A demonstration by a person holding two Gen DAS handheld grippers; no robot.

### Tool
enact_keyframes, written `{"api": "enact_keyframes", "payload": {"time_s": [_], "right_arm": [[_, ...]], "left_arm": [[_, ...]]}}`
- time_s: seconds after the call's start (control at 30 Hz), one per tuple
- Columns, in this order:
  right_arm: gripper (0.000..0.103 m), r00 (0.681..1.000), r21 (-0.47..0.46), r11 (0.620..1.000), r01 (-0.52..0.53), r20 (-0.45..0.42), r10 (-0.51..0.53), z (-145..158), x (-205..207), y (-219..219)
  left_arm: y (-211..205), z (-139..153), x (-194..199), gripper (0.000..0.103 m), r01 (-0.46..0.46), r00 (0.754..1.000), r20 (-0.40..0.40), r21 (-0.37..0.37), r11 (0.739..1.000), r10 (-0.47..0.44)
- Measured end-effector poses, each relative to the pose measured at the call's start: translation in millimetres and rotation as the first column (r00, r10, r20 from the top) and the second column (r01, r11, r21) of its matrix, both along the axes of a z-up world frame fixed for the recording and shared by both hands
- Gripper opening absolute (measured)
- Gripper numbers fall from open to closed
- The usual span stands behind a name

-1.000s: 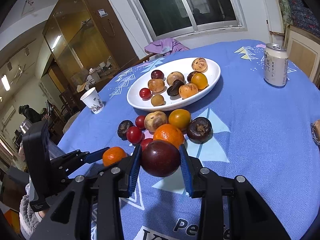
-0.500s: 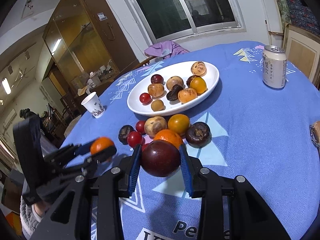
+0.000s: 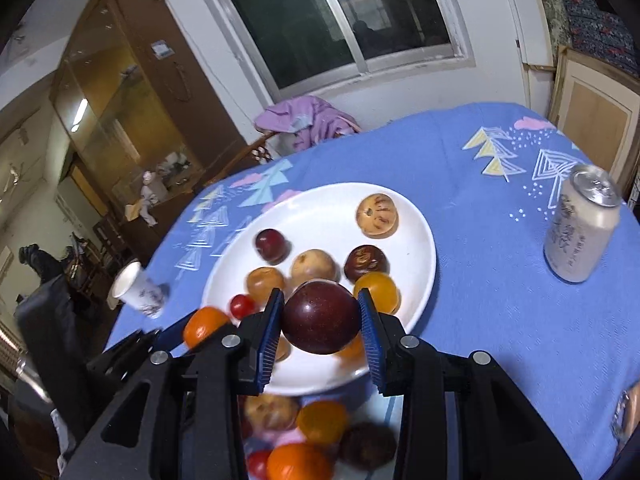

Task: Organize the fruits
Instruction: 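Lower the orange and plum onto the white plate and open both tools, then move the open left tool to the dark brown fruit and grasp it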

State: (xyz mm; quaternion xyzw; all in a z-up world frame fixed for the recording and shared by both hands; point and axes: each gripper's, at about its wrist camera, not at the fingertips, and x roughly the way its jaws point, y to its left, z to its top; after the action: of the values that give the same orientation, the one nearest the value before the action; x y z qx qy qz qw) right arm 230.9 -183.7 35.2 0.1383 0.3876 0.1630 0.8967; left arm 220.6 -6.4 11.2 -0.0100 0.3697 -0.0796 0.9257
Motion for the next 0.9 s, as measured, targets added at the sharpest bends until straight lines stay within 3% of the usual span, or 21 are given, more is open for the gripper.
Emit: {"api": "enact_keyframes", "payload": {"time_s": [0.3,0.43,0.5,0.67,0.77,0.9], "right_arm": [[0.040,0.999,0.000,0.999,-0.033,-0.011,0.033,-18,32,19],[0.051,1.000,0.026,1.000,-0.013,0.005,0.012,-16,31,12],[0.051,1.000,0.047,0.999,-0.009,0.012,0.008,-9,28,7],[0.057,0.999,0.088,0.996,-0.018,0.049,0.014,16,3,-2],[0.067,0.996,0.099,0.995,-0.023,0.084,0.014,30,-28,-10],[0.073,0.994,0.111,0.994,-0.013,0.108,0.001,29,-67,-28]], "left_arm": [[12,-23,23,0.047,-0.007,0.999,-0.043,-0.029,1.000,0.006],[12,-20,21,0.071,-0.014,1.000,-0.021,-0.023,1.000,0.013],[14,-15,18,0.072,-0.022,1.000,-0.007,-0.024,0.999,0.022],[29,-4,4,0.073,-0.052,0.999,0.005,-0.051,0.997,0.052],[40,2,-15,0.080,-0.082,0.996,0.020,-0.043,0.996,0.083],[53,5,-42,0.083,-0.118,0.992,0.034,-0.053,0.992,0.120]]}}
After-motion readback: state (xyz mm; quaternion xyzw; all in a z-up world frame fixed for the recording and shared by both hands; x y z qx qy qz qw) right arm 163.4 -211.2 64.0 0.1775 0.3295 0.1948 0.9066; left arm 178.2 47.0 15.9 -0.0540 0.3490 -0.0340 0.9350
